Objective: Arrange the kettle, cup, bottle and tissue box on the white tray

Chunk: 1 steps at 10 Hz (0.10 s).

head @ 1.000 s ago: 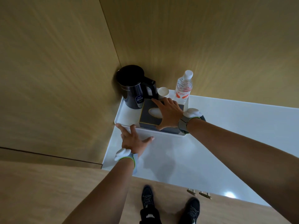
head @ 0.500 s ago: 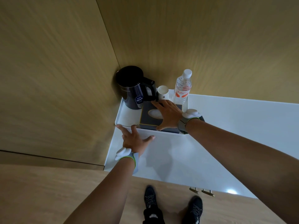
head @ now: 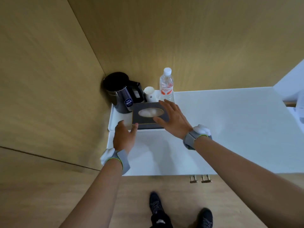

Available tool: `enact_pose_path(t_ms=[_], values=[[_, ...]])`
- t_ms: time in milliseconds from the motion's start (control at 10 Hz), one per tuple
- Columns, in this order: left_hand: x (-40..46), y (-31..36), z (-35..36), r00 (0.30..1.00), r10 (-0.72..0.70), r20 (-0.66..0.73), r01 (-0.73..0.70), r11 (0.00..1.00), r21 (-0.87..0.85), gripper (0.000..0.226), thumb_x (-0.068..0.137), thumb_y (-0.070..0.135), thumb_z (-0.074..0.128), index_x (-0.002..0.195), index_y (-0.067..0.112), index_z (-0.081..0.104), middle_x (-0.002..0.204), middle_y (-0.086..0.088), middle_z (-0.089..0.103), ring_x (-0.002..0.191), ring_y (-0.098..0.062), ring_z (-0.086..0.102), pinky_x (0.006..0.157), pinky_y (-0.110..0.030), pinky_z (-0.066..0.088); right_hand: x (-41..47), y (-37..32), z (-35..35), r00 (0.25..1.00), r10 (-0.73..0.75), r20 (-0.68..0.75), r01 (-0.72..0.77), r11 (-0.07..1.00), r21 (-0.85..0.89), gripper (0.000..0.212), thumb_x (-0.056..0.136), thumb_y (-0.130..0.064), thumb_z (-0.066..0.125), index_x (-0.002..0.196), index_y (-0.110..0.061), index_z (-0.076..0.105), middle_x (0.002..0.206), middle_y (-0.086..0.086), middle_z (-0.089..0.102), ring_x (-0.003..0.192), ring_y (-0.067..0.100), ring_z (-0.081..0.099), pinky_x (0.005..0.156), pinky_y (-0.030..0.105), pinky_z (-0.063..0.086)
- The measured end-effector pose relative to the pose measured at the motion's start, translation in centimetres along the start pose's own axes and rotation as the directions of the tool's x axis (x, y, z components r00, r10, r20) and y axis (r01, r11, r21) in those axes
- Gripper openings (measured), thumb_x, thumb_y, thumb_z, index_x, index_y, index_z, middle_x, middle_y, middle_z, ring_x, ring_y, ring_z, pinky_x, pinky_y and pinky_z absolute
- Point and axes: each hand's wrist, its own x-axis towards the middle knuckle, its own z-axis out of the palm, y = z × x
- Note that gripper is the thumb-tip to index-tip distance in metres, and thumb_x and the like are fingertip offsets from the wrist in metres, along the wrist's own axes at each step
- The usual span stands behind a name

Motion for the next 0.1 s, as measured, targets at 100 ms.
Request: enact_pose_path(t_ms=[100], values=[[-1.77,2.63,-1.73,0.998,0.063,-0.007,-0.064,0.990,-0.129,0.059,0.101,0.055,0.054,0.144,0.015,0.047,0.139,-0.012,0.063,0.132,-0.034,0.057,0.097,-0.034,0.041,-1.76,-0.88,-2.22,0.997,0.013,-0.078,-0.006,0.996,0.086,0.073,0.100,-0.053,0.063,0.162,-0.025,0.038,0.166,0.004,0.039,0.154,0.023,0.033,0.124,0.039,0.032]])
